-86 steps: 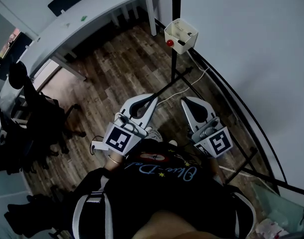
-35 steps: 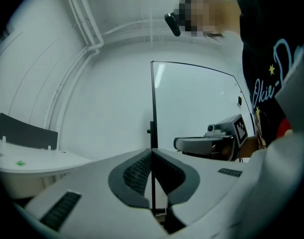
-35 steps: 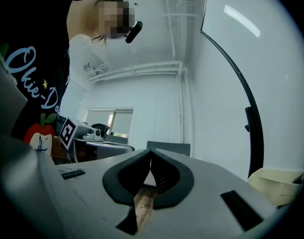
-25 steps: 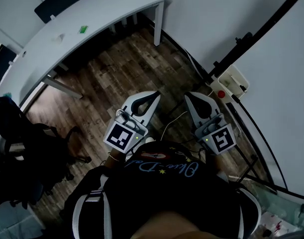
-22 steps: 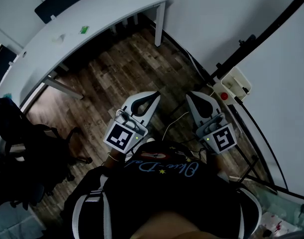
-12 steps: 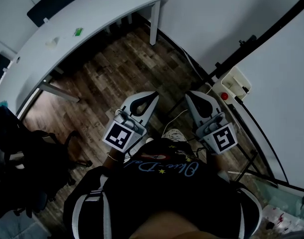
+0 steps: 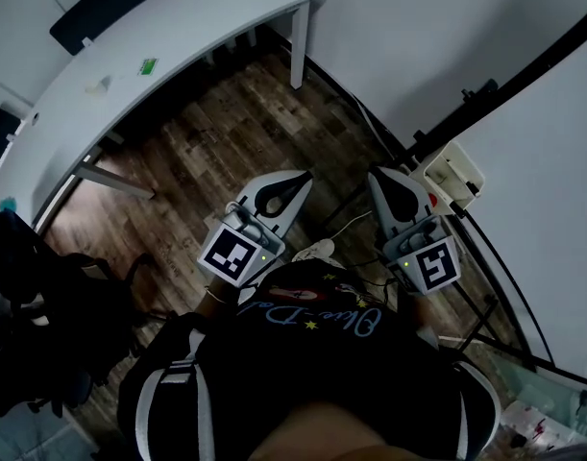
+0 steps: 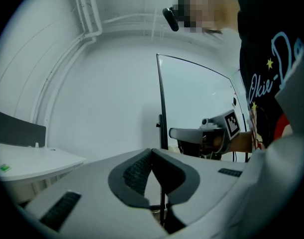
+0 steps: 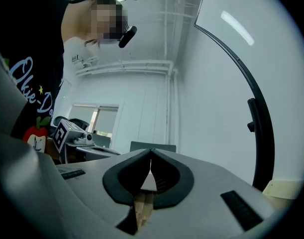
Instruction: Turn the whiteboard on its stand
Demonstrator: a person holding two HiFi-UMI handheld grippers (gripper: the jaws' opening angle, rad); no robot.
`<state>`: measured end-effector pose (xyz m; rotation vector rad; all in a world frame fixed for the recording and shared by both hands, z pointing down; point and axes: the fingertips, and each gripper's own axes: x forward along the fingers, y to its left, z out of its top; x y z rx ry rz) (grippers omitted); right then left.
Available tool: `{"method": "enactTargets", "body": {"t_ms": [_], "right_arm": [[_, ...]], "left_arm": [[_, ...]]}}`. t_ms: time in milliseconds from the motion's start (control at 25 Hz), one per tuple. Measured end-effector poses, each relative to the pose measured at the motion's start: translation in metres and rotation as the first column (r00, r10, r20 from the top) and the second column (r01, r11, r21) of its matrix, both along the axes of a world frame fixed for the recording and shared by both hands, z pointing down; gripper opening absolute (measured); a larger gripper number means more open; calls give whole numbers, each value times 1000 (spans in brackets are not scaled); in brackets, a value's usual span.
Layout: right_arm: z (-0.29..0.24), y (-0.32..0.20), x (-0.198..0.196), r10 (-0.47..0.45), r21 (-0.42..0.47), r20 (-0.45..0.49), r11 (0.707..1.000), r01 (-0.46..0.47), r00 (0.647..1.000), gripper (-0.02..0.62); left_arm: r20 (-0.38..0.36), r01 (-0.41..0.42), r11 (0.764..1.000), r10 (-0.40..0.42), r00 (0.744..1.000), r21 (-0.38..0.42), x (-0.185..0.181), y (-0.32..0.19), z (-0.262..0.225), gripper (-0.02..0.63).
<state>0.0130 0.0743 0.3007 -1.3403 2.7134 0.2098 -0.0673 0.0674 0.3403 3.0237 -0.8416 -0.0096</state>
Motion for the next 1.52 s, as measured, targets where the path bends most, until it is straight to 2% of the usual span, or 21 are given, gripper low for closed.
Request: {"method": "enactTargets", "body": {"t_ms": [320, 480, 800, 1160, 1320, 1520], "right_arm": [[-12, -26, 37, 87, 32, 1, 996, -87, 996, 38], [-6, -26, 63, 175, 43, -4, 984, -175, 985, 38], [-8, -34, 123, 341, 72, -2, 938, -340, 940, 38], [-23, -38, 138, 372, 80, 5, 925, -372, 928, 38], [-32, -34, 147, 414, 114, 14, 904, -413, 910, 38], [-34, -26, 153, 477, 110, -50, 876, -470, 877, 37]], "left_arm": [[-13, -86, 996, 87, 996, 18, 42, -34, -10, 11], [-9, -165, 986, 166, 986, 30, 69, -40, -6, 11], [-21, -306, 952, 306, 952, 29, 127, -59, -7, 11], [-16, -396, 917, 397, 918, 36, 167, -69, -15, 11], [-9, -430, 902, 431, 902, 32, 181, -69, -13, 12], [-11, -488, 871, 489, 872, 49, 193, -65, -17, 26]]}}
